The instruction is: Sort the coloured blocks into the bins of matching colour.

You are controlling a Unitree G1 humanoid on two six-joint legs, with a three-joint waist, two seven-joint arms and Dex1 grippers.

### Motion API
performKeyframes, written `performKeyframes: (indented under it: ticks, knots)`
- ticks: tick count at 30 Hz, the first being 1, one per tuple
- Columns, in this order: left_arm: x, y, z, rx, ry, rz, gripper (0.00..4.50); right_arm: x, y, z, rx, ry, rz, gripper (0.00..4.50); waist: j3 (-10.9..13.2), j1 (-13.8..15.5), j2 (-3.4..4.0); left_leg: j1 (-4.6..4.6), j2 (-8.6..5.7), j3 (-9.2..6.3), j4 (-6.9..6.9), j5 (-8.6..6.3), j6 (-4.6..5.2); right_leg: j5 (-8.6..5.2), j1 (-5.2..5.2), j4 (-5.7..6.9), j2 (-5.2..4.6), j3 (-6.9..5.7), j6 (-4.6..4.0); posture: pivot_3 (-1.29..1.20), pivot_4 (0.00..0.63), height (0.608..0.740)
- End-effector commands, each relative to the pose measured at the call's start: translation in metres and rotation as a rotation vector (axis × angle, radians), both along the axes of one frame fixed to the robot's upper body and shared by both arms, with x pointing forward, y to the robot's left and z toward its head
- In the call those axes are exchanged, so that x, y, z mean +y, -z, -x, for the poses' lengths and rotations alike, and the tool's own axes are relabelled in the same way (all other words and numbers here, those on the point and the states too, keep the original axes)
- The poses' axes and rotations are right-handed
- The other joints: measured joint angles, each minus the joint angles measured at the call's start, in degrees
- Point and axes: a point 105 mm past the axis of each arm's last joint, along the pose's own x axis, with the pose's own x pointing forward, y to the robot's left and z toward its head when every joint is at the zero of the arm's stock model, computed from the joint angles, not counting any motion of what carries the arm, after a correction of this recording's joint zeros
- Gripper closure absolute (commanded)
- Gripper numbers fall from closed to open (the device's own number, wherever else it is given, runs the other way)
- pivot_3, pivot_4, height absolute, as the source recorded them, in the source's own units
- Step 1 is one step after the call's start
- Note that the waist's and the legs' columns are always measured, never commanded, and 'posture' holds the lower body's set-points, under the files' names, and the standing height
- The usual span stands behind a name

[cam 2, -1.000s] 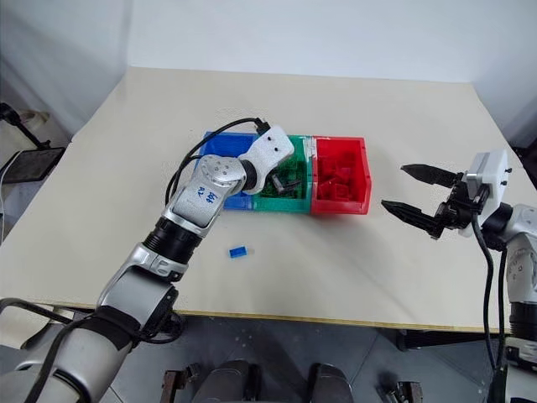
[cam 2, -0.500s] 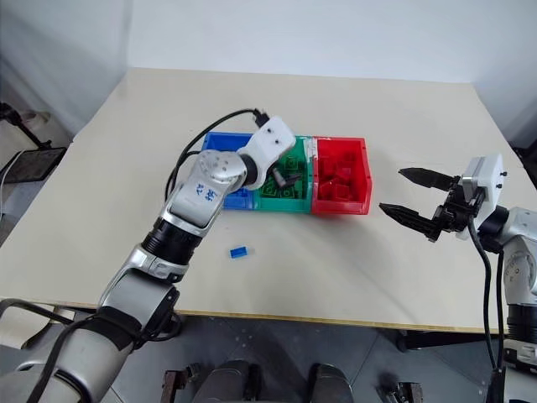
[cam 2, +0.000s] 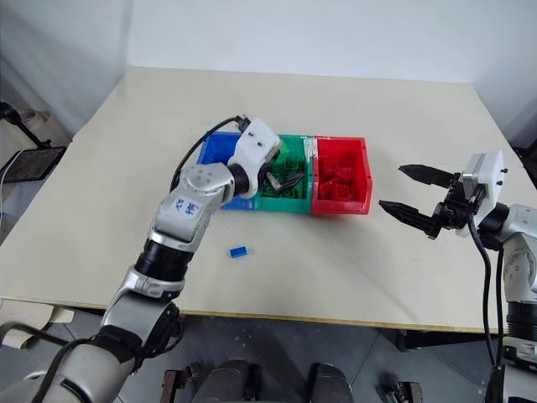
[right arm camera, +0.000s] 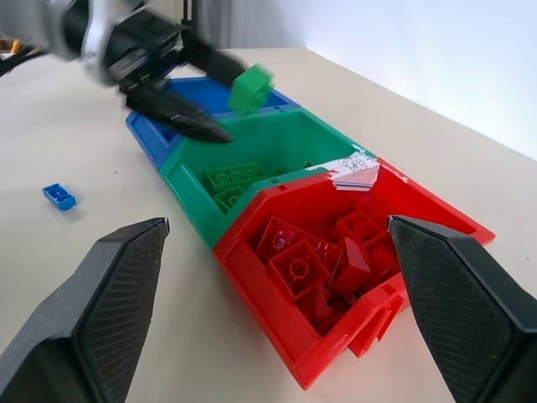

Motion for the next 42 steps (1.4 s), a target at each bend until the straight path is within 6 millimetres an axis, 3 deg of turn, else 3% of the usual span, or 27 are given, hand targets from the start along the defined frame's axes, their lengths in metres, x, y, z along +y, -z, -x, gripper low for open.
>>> performKeyframes:
  ticks: [1, 6, 10, 15, 19, 26, 31, 37, 42]
  knots:
    - [-0.008, -0.011, 0.019, -0.057, 0.074, 0.02, 0.01, -0.001, -0.01, 0.003, -0.036, 0.002, 0.002, 0.12, 0.0, 0.2, 0.0, -0.01, 0.0, -0.02, 0.01, 0.0, 0.0, 0.0, 0.0, 0.0, 0.0, -0.01, 0.0, 0.0, 0.15, 0.74]
    - [-0.001, -0.001, 0.016, -0.039, 0.02, 0.015, 0.01, -0.001, -0.008, 0.003, -0.028, 0.001, 0.001, 0.12, 0.0, 0.2, 0.0, 0.0, -0.02, -0.03, 0.01, 0.0, 0.0, 0.0, 0.03, -0.02, -0.01, -0.01, 0.0, 0.0, 0.15, 0.74]
    - [-0.007, 0.006, 0.03, -0.015, 0.074, 0.009, 0.01, -0.001, -0.009, 0.003, -0.027, 0.0, 0.001, 0.12, 0.0, 0.1, 0.0, 0.01, -0.01, -0.02, 0.0, 0.0, 0.0, 0.0, 0.03, -0.01, 0.0, -0.01, 0.0, 0.0, 0.15, 0.74]
    - [-0.004, 0.034, 0.055, 0.063, 0.146, -0.021, 0.01, -0.001, -0.009, 0.002, -0.019, -0.004, 0.006, 0.12, 0.0, -0.1, 0.02, 0.04, 0.0, -0.02, -0.02, 0.0, 0.0, 0.0, 0.04, -0.02, 0.0, 0.01, 0.0, 0.0, 0.15, 0.74]
    - [-0.005, 0.046, 0.063, 0.106, 0.173, -0.031, 0.01, -0.001, -0.008, 0.002, -0.014, -0.007, 0.009, 0.12, 0.0, 0.0, 0.02, 0.05, 0.02, -0.02, -0.01, 0.0, 0.0, 0.0, 0.04, -0.03, 0.0, 0.03, -0.01, 0.0, 0.15, 0.74]
    - [-0.002, 0.067, 0.071, 0.195, 0.18, -0.073, 2.09, -0.002, -0.008, 0.004, -0.012, -0.006, 0.013, 0.12, 0.0, 0.0, 0.03, 0.05, -0.01, -0.04, 0.0, -0.01, 0.01, 0.0, 0.07, -0.04, -0.03, 0.02, -0.01, 0.0, 0.15, 0.74]
    - [0.002, 0.072, 0.073, 0.206, 0.178, -0.094, 3.58, -0.002, -0.007, 0.005, -0.011, -0.004, 0.014, 0.12, 0.0, 0.0, 0.03, 0.05, 0.0, -0.03, -0.01, -0.01, 0.01, 0.0, 0.07, -0.04, -0.03, 0.03, -0.01, 0.0, 0.15, 0.74]
    - [0.008, 0.076, 0.071, 0.247, 0.155, -0.114, 3.58, -0.002, -0.007, 0.006, -0.014, -0.001, 0.013, 0.12, 0.0, 0.0, 0.03, 0.05, 0.0, -0.05, -0.01, -0.01, 0.01, 0.0, 0.07, -0.05, -0.04, 0.03, -0.01, 0.0, 0.15, 0.74]
    - [0.003, 0.07, 0.066, 0.231, 0.162, -0.152, 1.94, -0.002, -0.006, 0.008, -0.015, 0.002, 0.011, 0.12, 0.0, 0.1, 0.03, 0.04, -0.01, -0.04, -0.01, -0.01, 0.01, 0.0, 0.07, -0.05, -0.05, 0.02, -0.01, 0.0, 0.15, 0.74]
